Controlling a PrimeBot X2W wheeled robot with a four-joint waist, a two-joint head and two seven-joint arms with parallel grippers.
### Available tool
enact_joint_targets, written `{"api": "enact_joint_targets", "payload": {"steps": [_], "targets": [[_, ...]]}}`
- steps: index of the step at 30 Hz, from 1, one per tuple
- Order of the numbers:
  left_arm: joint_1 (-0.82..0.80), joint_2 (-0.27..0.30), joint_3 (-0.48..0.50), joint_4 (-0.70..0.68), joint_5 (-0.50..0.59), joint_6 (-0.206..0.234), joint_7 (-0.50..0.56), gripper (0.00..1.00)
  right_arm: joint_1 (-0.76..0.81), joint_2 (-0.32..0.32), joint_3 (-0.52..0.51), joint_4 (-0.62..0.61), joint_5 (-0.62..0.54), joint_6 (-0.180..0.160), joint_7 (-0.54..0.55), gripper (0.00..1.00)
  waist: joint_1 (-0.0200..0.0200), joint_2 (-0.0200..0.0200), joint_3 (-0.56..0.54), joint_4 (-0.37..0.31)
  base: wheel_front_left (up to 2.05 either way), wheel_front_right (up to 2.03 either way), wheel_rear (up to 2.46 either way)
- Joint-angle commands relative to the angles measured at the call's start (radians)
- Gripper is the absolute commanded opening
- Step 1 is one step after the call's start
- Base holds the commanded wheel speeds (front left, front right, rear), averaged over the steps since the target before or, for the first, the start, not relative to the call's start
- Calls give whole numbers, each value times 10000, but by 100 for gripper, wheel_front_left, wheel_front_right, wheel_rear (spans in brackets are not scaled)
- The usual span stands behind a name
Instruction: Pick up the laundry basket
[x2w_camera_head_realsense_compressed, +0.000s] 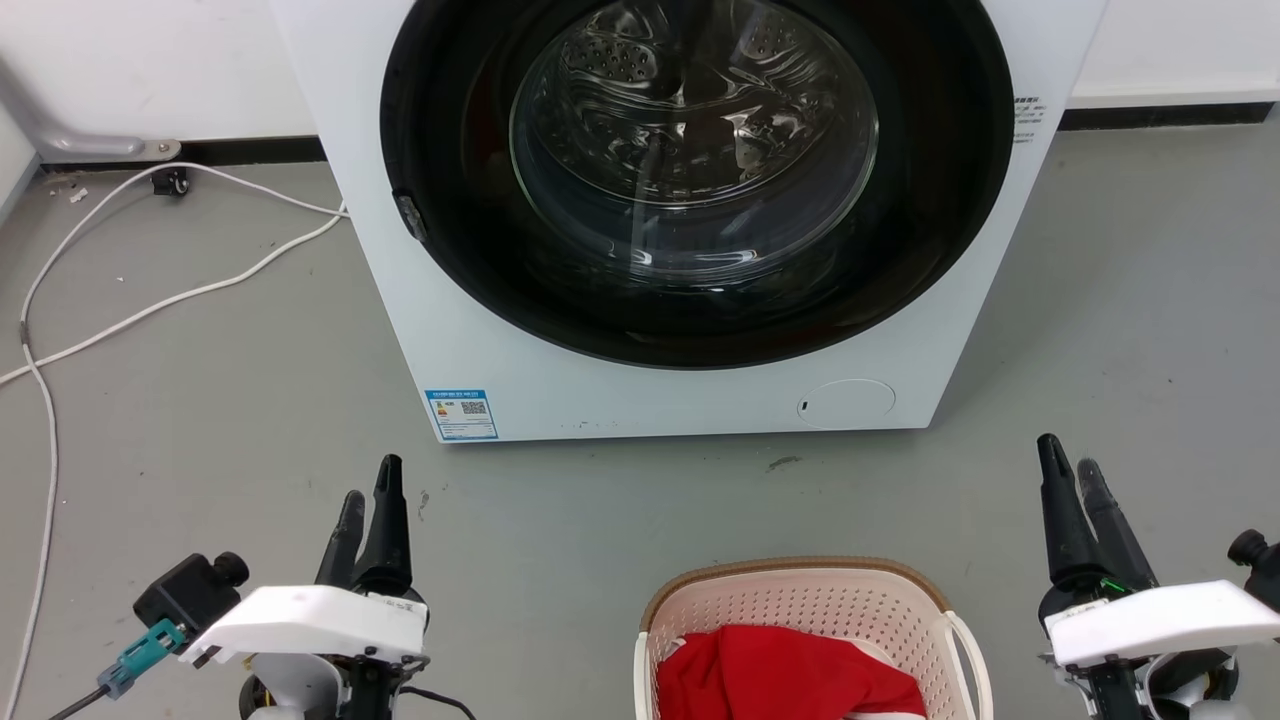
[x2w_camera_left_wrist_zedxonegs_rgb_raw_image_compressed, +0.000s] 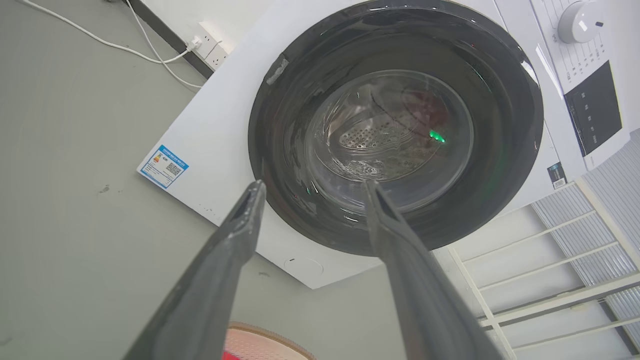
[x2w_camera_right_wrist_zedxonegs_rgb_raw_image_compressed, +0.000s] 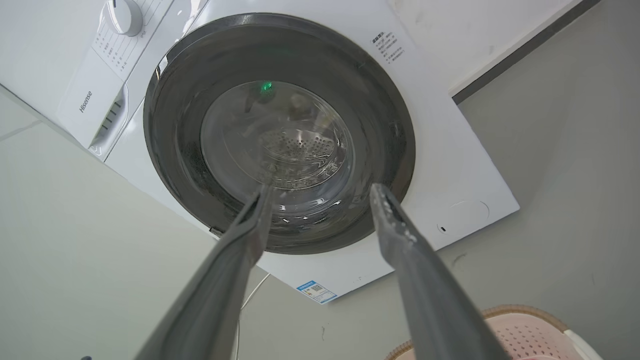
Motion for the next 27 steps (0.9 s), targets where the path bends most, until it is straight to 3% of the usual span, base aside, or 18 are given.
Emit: {"api": "enact_joint_targets", "payload": {"steps": [1, 27], "targets": [[-22, 42, -63, -213, 375, 51, -105, 100, -72, -27, 30, -255, -406, 0, -116, 100, 0, 0, 3, 5, 0, 0, 0], [155, 53, -728, -583, 3992, 518, -893, 100, 240, -35, 82, -848, -4073, 0, -905, 100, 0, 0, 8, 27, 0, 0, 0]]}}
